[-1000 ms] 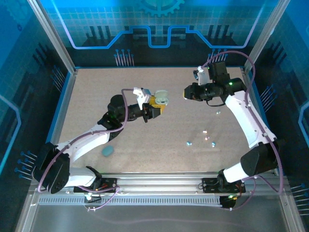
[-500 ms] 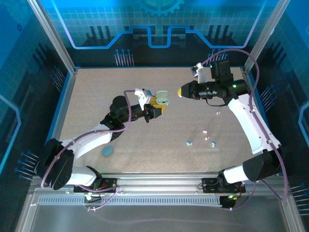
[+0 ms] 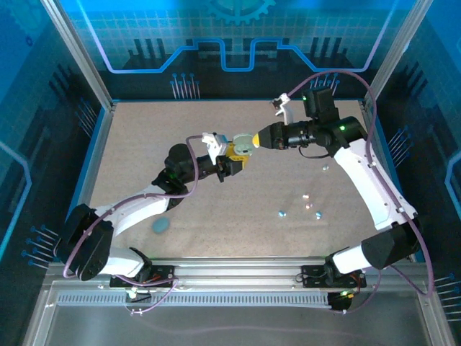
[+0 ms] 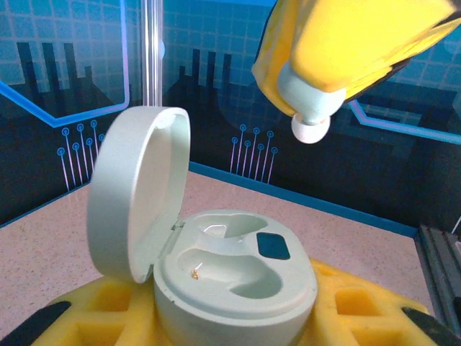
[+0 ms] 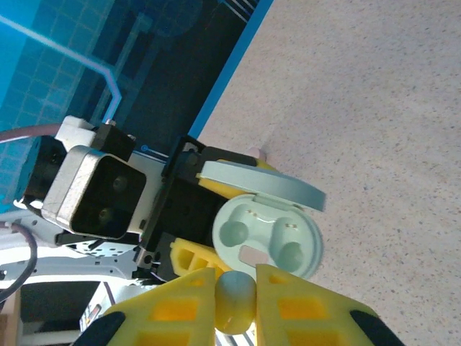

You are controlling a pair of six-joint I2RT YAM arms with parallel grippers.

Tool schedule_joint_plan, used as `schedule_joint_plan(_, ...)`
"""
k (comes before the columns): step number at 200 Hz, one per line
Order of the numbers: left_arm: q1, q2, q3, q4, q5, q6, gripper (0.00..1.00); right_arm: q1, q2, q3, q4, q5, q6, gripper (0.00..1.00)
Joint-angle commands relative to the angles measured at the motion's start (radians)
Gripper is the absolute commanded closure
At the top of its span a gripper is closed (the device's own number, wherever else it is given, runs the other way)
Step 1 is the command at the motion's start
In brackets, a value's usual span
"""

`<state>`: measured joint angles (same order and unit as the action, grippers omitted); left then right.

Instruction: Insert wireless bluetooth earbuds into charging case

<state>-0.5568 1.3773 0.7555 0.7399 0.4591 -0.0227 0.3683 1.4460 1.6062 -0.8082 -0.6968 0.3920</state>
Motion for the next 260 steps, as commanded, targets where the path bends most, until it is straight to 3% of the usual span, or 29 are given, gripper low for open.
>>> schedule_joint_plan(1, -0.012, 0.011, -0.010, 0.074, -0.006, 0.032, 0.64, 0.023, 0.011, 0.028, 0.018, -0.032, -0.012, 0.82)
schedule_joint_plan(71, -0.018, 0.016, -0.011, 0.113, 0.001, 0.028, 0.64, 0.036, 0.017, 0.004, 0.074, -0.073, 0.046, 0.82)
schedule_joint_plan(111, -0.018, -0.001, -0.022, 0.102, 0.000, 0.025, 0.64, -0.015, 0.039, -0.018, 0.163, -0.304, 0.186, 0.82)
schedule_joint_plan(162, -0.017, -0.018, -0.032, 0.103, -0.001, 0.026, 0.64, -0.046, 0.058, -0.010, 0.167, -0.409, 0.255, 0.82)
schedule_joint_plan(260, -0.018, -0.031, -0.032, 0.107, 0.003, 0.023, 0.64, -0.052, 0.071, -0.034, 0.189, -0.414, 0.305, 0.82)
